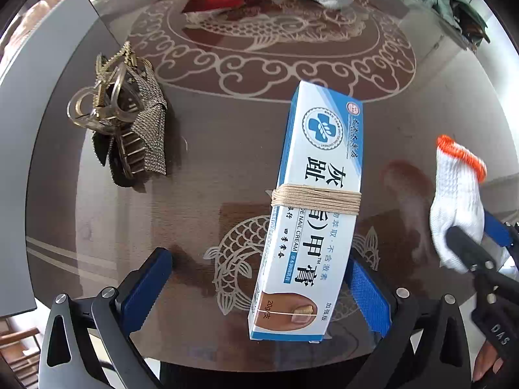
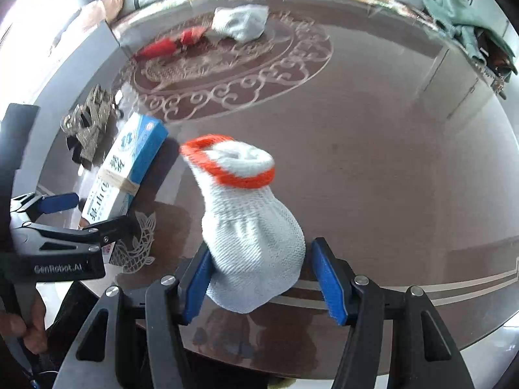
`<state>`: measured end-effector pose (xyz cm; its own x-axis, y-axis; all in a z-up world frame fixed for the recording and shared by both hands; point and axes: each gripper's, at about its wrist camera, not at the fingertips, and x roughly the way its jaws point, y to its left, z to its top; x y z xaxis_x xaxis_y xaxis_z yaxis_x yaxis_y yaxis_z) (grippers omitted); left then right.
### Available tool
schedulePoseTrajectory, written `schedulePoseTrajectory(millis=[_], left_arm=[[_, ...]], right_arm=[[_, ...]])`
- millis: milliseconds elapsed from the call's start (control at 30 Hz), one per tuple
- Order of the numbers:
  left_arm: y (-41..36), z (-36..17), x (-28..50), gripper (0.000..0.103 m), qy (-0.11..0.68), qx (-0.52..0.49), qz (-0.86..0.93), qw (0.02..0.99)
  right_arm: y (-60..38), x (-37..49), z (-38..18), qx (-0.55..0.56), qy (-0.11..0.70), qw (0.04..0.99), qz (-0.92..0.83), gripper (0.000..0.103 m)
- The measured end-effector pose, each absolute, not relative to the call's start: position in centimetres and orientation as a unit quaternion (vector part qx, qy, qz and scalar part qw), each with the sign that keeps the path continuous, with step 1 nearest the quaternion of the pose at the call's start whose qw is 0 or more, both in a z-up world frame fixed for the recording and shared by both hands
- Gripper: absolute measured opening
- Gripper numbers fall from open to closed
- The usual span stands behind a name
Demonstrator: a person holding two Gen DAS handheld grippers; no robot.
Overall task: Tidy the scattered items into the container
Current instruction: 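Lift the ointment box and glove and carry them toward the tray, then carry the ointment box with the left tool and glove with the right tool over the tray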
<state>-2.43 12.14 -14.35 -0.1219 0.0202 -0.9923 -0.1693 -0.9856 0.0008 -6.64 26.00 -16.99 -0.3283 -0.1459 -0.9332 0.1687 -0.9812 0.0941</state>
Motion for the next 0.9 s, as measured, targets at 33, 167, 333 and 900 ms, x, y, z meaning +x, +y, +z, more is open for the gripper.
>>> schedulePoseTrajectory(millis=[33,167,333,900], left_arm=[[12.4,-14.3,-2.2,0.103,0.060,-0.663,0.744,0.064],[13.7,-13.2,-0.4,0.103,0.088,-0.632,0.768,0.064],[15.3,-13.0,1.0,0.103,0.078,-0.631,0.768,0.076],[20.0,-13.0,6.6,0.103,0.072,-0.628,0.770,0.089]], right_arm=[[26.5,-6.5,-16.7,0.567,-0.001,0.104,-0.817,0.060],[27.9,-6.3,-16.2,0.556,-0.041,0.132,-0.819,0.060],[27.9,-5.9,-15.8,0.544,-0.052,0.150,-0.824,0.060],[25.3,-6.5,-18.2,0.538,0.058,0.142,-0.829,0.060]])
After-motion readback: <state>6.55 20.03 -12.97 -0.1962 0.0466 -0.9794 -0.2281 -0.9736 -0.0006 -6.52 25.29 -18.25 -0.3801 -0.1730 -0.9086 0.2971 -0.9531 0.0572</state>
